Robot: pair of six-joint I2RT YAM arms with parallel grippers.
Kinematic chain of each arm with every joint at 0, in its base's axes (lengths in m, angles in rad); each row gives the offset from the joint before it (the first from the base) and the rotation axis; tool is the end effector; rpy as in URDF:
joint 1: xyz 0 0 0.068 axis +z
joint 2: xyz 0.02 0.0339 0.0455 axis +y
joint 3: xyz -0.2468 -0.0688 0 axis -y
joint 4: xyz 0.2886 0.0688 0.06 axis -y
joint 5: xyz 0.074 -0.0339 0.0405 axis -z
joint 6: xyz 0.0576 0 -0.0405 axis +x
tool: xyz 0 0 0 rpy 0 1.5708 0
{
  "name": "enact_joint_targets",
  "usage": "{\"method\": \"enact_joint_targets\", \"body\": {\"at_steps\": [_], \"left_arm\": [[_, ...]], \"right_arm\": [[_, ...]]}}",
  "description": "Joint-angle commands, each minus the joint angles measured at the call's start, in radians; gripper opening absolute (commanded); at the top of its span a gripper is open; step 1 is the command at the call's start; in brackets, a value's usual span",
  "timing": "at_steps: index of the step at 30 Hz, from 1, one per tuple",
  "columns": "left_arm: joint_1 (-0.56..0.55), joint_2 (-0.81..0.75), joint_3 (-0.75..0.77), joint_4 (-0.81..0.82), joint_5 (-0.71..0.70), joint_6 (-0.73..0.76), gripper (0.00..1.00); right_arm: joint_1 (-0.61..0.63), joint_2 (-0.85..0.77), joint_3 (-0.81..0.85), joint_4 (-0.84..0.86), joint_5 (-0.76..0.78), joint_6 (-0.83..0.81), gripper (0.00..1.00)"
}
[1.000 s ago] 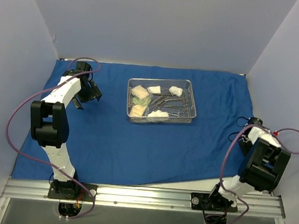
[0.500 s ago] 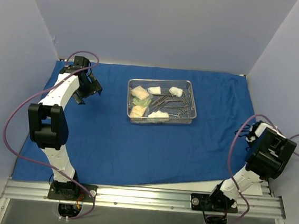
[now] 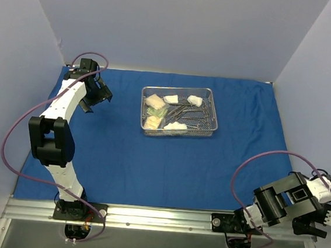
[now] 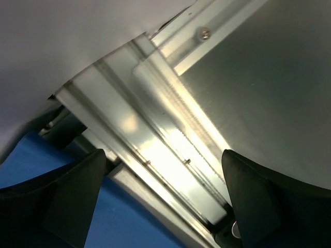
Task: Open and lay out the surgical kit
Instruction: Smooth out the surgical kit at the center of the board.
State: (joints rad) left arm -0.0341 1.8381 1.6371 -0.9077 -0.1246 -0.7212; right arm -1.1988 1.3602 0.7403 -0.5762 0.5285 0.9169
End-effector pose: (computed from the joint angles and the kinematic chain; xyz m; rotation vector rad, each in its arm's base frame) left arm 0.4384 -0.0078 0.2353 -0.9349 2.4972 -0.0767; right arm 0.0760 -0.2746 0.1209 2.4537 1.2209 -0.8061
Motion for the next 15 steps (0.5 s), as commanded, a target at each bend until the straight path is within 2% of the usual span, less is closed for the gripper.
{"method": "enact_joint_targets", "body": {"at_steps": [1,4,6,7,8,10,13,15], "left_arm": [[-0.006,-0.063,0.03,-0.013,-0.026,0.009,0.94],[-0.009,-0.062,0.032,-0.007,0.002,0.029,0.94],[-0.012,-0.06,0.033,-0.011,-0.012,0.029,0.94],[-0.013,-0.065,0.03,-0.007,-0.007,0.035,0.94],[-0.012,-0.065,0.032,-0.005,0.005,0.039,0.94],[-0.013,-0.069,0.035,-0.008,0.022,0.054,0.94],[-0.02,-0.094,0.017,0.01,0.06,0.062,0.94],[-0.03,-0.111,-0.025,0.058,0.123,0.063,0.94]], "right_arm": [[0.005,-0.035,0.007,0.088,-0.134,-0.179,0.9],[0.066,-0.136,0.007,0.154,-0.186,-0.272,0.94],[0.219,-0.245,0.027,0.174,-0.185,-0.291,0.99],[0.29,-0.278,0.033,0.186,-0.168,-0.289,1.0],[0.423,-0.344,0.042,0.215,-0.174,-0.282,1.0],[0.542,-0.389,0.048,0.268,-0.203,-0.283,1.0],[0.737,-0.369,0.099,0.326,-0.235,-0.273,1.0],[0.848,-0.262,0.181,0.331,-0.21,-0.294,1.0]]}}
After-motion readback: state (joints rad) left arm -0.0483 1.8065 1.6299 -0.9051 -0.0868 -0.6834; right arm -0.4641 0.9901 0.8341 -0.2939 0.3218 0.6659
